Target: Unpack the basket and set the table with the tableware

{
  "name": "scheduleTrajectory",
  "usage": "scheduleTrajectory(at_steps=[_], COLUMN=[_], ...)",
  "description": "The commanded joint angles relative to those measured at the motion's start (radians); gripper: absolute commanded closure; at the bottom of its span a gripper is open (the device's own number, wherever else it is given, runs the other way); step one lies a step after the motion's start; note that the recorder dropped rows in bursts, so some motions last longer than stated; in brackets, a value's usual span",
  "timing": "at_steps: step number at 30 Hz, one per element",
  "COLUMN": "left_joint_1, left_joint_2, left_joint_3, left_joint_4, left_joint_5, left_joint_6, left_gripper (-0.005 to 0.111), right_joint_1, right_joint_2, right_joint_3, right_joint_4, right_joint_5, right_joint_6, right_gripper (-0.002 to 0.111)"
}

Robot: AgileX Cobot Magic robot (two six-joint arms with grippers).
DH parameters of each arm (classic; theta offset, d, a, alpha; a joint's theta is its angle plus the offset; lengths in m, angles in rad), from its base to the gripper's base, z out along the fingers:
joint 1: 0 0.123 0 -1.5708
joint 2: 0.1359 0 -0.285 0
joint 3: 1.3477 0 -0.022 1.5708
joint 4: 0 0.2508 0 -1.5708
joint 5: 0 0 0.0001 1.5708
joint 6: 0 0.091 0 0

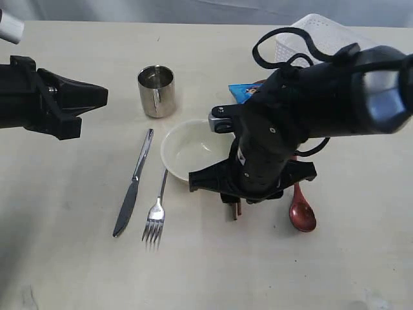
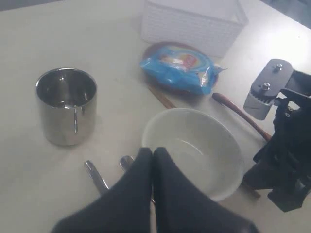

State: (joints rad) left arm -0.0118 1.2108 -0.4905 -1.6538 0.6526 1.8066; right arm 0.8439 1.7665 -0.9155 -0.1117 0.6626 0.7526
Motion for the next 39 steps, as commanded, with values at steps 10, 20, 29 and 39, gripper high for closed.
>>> scheduleTrajectory(at_steps=[10,20,29,39], left_joint_1=[0.003,0.003,0.003,0.003], left_joint_2=[0.0,0.0,0.0,0.0], left_joint_3=[0.006,0.006,0.006,0.006], left_joint_4=[0.0,0.0,0.0,0.0], left_joint_5=[0.002,0.002,0.002,0.0], left_joint_6=[-0.002,-0.002,-0.002,0.013], left_gripper=[0.107,0.107,0.107,0.107], right_joint_1=[0.0,0.0,0.0,0.0], right_joint_2=[0.075,0.107,0.107,0.107], right_joint_3=[-0.002,-0.002,-0.002,-0.002], right_joint_4=[-0.034,-0.034,-0.034,-0.034], right_joint_5=[-0.047,-0.05,-0.037,-0.036], right_joint_6=[-0.021,0.005,0.074,0.089], right_gripper=[0.067,0.067,0.067,0.104])
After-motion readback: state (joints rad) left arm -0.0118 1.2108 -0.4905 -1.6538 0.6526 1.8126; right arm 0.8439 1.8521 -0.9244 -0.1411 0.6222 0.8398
